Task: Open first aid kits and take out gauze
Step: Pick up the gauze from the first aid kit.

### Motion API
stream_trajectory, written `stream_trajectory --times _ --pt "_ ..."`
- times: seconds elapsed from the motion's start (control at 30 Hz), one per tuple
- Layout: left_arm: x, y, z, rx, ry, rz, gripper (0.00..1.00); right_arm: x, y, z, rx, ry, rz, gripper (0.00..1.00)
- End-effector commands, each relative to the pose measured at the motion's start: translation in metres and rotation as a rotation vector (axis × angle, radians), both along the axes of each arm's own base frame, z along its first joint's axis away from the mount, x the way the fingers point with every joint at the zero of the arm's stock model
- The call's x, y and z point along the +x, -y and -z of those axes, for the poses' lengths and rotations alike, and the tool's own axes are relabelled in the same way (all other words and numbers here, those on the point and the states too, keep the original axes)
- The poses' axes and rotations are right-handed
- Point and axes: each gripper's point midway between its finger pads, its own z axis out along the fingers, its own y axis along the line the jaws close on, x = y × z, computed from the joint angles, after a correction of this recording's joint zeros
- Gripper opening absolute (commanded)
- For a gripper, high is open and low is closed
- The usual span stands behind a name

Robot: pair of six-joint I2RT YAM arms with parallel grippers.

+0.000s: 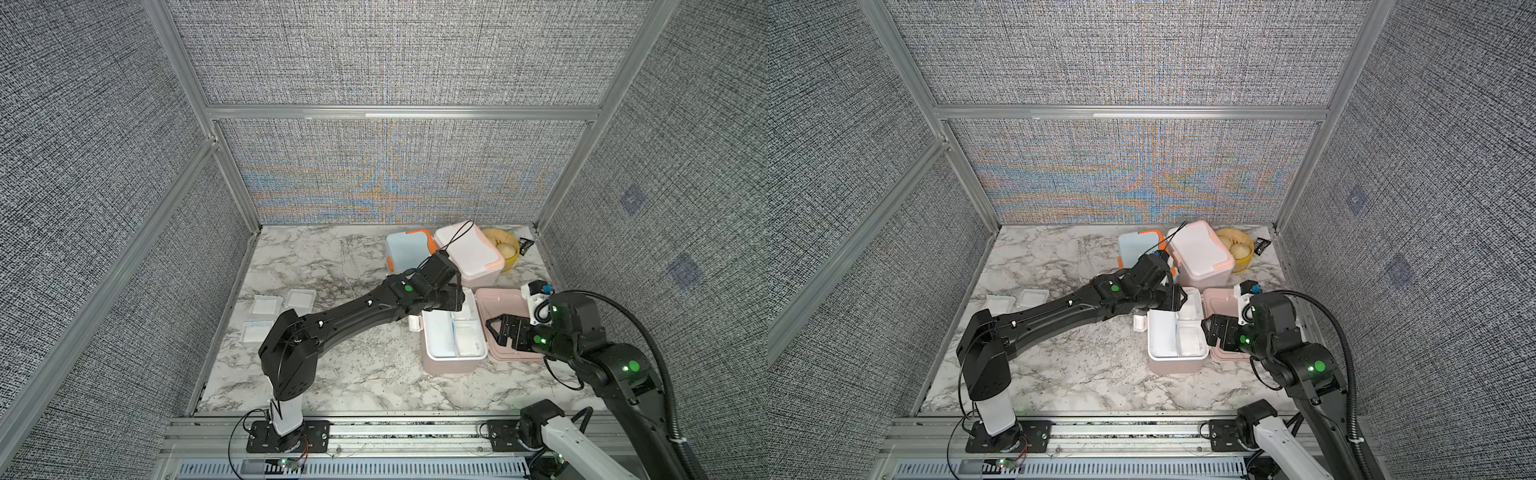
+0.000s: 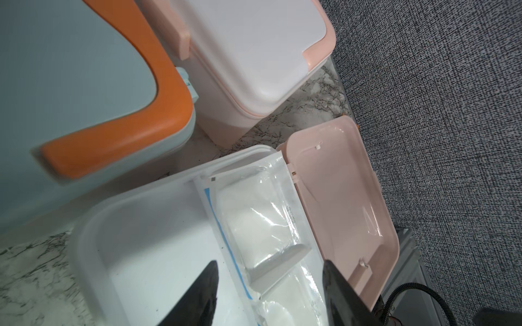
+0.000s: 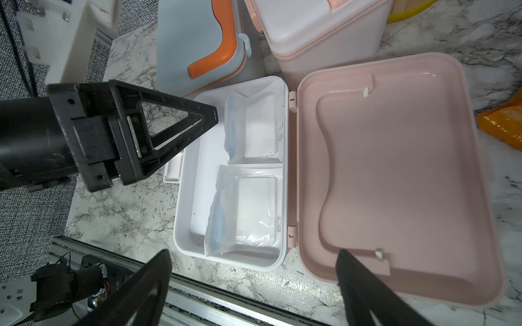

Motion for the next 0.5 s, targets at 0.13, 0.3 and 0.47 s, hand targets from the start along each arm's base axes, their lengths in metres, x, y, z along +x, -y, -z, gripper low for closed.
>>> stream_trajectory --times 0.13,0.3,0.47 --pt "0.01 -0.016 0.015 0.144 0.026 -0.079 0.53 0.008 -0.002 0.017 0.002 -0.011 0.012 0.89" --pt "0.015 -0.015 0.026 0.205 0.024 -0.09 0.45 0.012 -0.004 0.03 -0.005 -0.05 0.014 0.87" --pt "0.018 -0.008 0.038 0.245 0.005 -0.086 0.36 0.012 -0.003 0.033 -0.008 -0.051 0.016 0.86"
